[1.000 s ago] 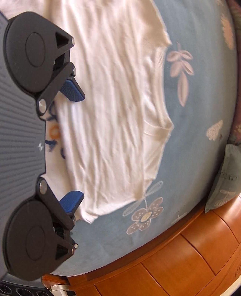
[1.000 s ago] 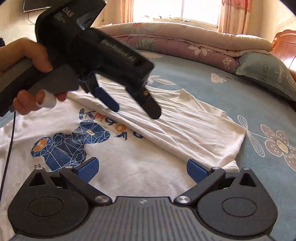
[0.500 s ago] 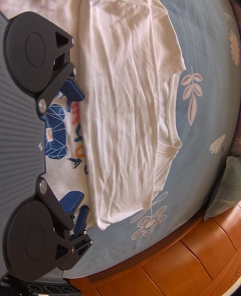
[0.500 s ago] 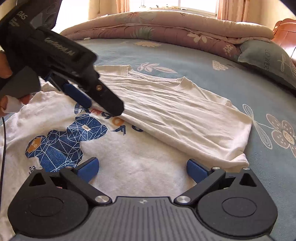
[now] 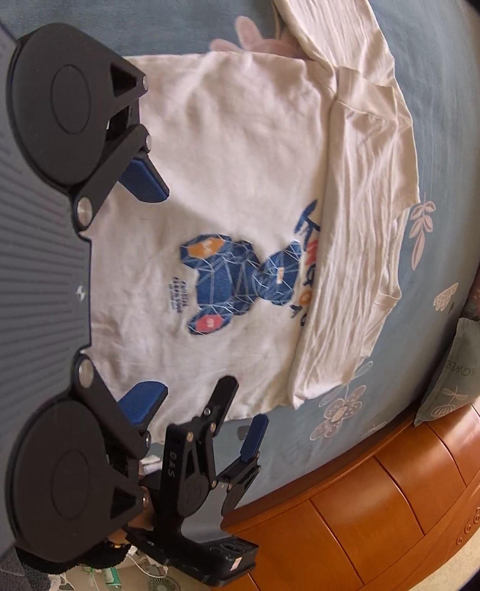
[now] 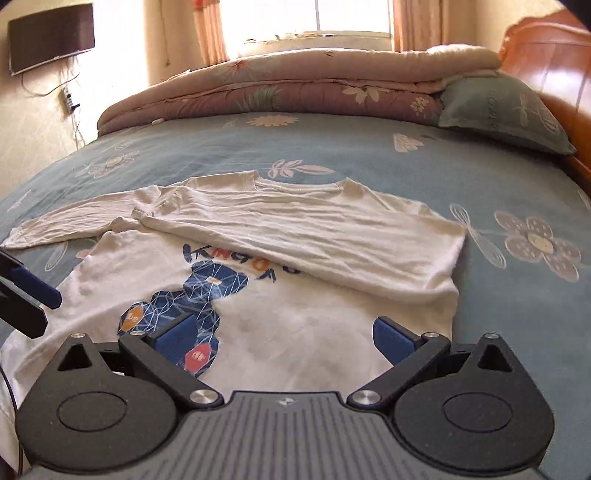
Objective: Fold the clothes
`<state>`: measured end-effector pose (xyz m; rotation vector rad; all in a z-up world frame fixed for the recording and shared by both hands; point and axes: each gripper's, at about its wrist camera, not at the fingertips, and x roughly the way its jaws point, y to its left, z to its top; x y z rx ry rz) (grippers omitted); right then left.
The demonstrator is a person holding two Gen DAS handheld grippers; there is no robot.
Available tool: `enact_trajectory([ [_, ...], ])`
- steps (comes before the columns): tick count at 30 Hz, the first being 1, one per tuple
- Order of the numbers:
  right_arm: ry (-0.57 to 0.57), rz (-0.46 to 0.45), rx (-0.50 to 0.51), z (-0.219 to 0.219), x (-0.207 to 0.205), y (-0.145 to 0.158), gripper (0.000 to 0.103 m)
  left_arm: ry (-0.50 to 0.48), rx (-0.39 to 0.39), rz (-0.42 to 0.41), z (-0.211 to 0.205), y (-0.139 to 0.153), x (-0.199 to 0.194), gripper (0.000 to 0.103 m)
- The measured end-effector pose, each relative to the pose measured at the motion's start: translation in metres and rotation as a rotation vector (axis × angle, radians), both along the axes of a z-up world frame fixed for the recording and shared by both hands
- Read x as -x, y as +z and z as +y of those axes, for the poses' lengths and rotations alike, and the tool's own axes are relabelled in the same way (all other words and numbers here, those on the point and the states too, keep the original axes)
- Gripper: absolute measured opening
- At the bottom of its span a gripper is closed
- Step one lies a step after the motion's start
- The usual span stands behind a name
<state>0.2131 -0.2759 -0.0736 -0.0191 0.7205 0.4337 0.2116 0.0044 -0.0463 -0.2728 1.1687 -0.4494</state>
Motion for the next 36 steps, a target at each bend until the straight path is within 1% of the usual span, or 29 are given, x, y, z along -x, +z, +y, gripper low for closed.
enact_trajectory([
  [2,-0.026,0.038,-0.061,-0.007,0.024,-0.008,0.103,0.019,-0.001,0.006,0.011,-0.001,0.013,0.102],
  [4,-0.037,0.064,-0.081,-0.006,0.043,-0.014,0.103,0.041,0.01,-0.003,0.022,0.001,0.023,0.102],
  [6,-0.03,0.072,-0.059,0.001,0.059,-0.018,0.103,0.047,0.021,-0.024,0.029,0.005,0.031,0.102],
  [9,0.0,0.056,-0.009,0.015,0.074,-0.024,0.103,0.036,0.038,-0.07,0.026,0.004,0.04,0.102],
  [11,0.017,0.062,0.035,0.024,0.081,-0.032,0.103,0.031,0.044,-0.085,0.023,-0.002,0.043,0.102],
  [12,0.016,0.075,0.064,0.027,0.084,-0.039,0.103,0.036,0.053,-0.081,0.022,-0.009,0.045,0.102],
  [15,0.02,0.014,0.168,0.036,0.098,-0.049,0.103,0.064,0.077,-0.039,0.022,-0.033,0.05,0.102],
  [17,-0.035,0.03,0.127,0.028,0.102,-0.05,0.103,0.08,0.068,-0.028,0.025,-0.046,0.055,0.102],
  [19,-0.064,0.032,0.118,0.022,0.108,-0.051,0.103,0.081,0.076,-0.05,0.027,-0.048,0.062,0.102],
  [22,-0.068,0.026,0.107,0.017,0.116,-0.051,0.103,0.094,0.046,-0.078,0.027,-0.041,0.072,0.102],
  [24,-0.065,0.017,0.107,0.017,0.119,-0.052,0.103,0.078,0.018,-0.122,0.022,-0.036,0.074,0.102],
  [26,-0.072,0.016,0.106,0.018,0.117,-0.052,0.103,0.064,0.006,-0.152,0.018,-0.033,0.073,0.102],
  [30,-0.082,0.017,0.106,0.019,0.117,-0.052,0.103,0.075,0.017,-0.123,0.01,-0.046,0.068,0.102],
  [32,-0.083,0.023,0.11,0.019,0.117,-0.051,0.103,0.075,0.006,-0.154,0.008,-0.048,0.072,0.102],
  [34,-0.105,0.024,0.117,0.018,0.116,-0.047,0.103,0.08,-0.014,-0.168,0.006,-0.047,0.075,0.102],
  [36,-0.131,-0.025,0.154,0.015,0.114,-0.038,0.103,0.093,-0.038,-0.184,0.006,-0.044,0.078,0.102],
])
